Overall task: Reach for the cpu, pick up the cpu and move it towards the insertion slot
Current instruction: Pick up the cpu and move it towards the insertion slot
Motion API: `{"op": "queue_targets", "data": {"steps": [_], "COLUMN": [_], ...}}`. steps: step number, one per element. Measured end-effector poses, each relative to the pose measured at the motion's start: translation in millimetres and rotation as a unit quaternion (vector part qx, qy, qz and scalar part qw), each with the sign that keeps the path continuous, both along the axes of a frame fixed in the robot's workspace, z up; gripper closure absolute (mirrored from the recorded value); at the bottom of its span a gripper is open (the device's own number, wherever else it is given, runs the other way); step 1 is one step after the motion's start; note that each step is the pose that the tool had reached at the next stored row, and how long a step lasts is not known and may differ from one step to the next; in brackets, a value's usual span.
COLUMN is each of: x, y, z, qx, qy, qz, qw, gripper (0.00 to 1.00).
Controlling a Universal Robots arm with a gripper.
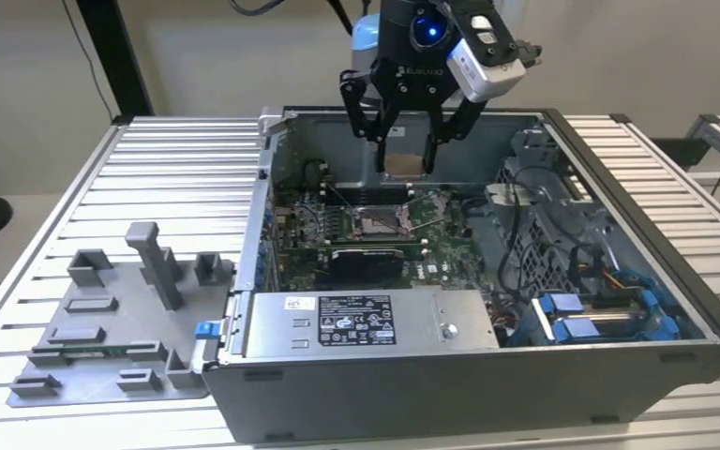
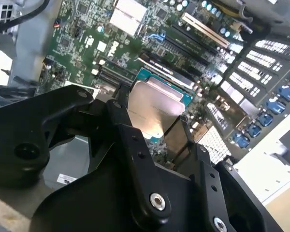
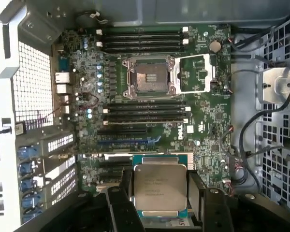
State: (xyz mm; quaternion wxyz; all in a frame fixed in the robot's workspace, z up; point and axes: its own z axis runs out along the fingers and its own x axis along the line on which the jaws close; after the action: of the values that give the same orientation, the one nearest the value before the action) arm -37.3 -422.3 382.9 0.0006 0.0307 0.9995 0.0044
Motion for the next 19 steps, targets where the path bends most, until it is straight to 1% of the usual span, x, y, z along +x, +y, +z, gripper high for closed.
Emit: {"op": "queue_targets", "data": {"steps": [4,14,19], "x": [0.0,0.0,0.0], "y": [11.1,30.1,40.7], "z": [-1.5,-4.8,-7.0], "qx": [0.0,0.0001,0.0002], "qy": [0.0,0.0,0.0], "qz": [0.0,0.0,0.0], "qw": [1.0,1.0,1.0], "gripper": [1.0,1.0,1.0]}}
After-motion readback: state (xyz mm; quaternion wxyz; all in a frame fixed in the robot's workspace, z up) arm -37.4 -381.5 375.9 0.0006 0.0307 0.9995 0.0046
